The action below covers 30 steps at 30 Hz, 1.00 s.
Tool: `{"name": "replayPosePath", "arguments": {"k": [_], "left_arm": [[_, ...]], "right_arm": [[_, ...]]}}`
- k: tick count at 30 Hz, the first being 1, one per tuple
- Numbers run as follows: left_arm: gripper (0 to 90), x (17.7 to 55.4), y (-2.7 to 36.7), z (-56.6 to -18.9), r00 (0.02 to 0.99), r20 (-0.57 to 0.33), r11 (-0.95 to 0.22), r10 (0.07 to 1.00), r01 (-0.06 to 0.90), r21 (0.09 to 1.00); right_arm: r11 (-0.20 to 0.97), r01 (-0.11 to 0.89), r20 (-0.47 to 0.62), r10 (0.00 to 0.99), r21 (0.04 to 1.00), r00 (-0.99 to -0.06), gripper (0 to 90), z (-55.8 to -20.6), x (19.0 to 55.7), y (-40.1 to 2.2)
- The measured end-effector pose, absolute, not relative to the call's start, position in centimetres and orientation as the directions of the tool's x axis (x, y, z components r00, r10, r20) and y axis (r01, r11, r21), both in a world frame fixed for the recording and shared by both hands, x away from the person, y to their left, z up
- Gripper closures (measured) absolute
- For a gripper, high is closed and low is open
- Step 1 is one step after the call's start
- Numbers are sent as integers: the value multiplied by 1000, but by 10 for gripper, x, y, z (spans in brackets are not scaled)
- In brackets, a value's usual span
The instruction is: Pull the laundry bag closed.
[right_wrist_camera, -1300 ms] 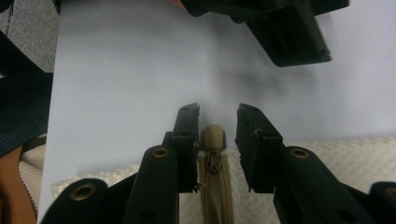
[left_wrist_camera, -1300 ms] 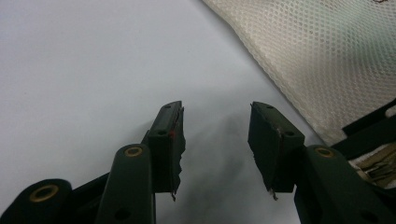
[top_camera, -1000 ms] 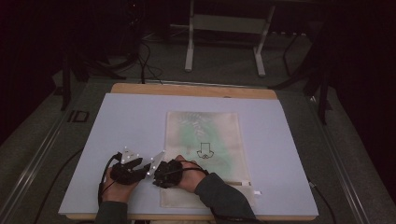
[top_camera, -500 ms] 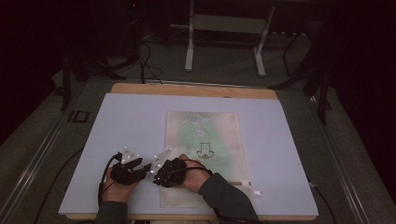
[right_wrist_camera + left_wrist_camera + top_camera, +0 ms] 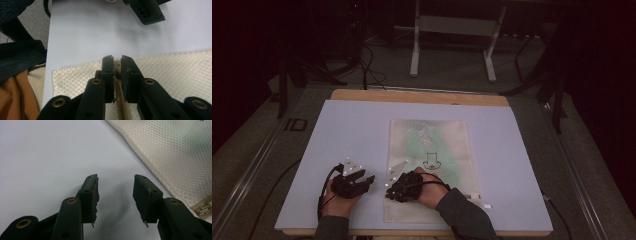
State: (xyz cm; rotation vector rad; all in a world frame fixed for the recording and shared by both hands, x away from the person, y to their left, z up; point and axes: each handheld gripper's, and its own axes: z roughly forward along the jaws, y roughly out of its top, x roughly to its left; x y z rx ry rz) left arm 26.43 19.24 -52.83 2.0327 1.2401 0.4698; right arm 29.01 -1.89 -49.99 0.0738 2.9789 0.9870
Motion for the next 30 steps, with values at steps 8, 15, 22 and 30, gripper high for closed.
{"name": "replayPosePath", "arguments": {"k": [8,15,22,30], "left_arm": [[545,263,190,-527,490,-53,-303,870,618,725],[546,262,187,-526,497,-55,-304,866,611,731],[546,262,192,-526,485,-65,-288,872,615,734],[545,263,192,-527,482,-67,-284,874,618,733]], "right_arm": [[809,73,35,64,584,-997,776,-505,293,-21],[803,78,47,62,591,-997,744,-506,293,-16],[809,63,36,52,584,-998,744,-506,292,4],[831,60,-5,76,553,-997,729,-517,295,17]]}}
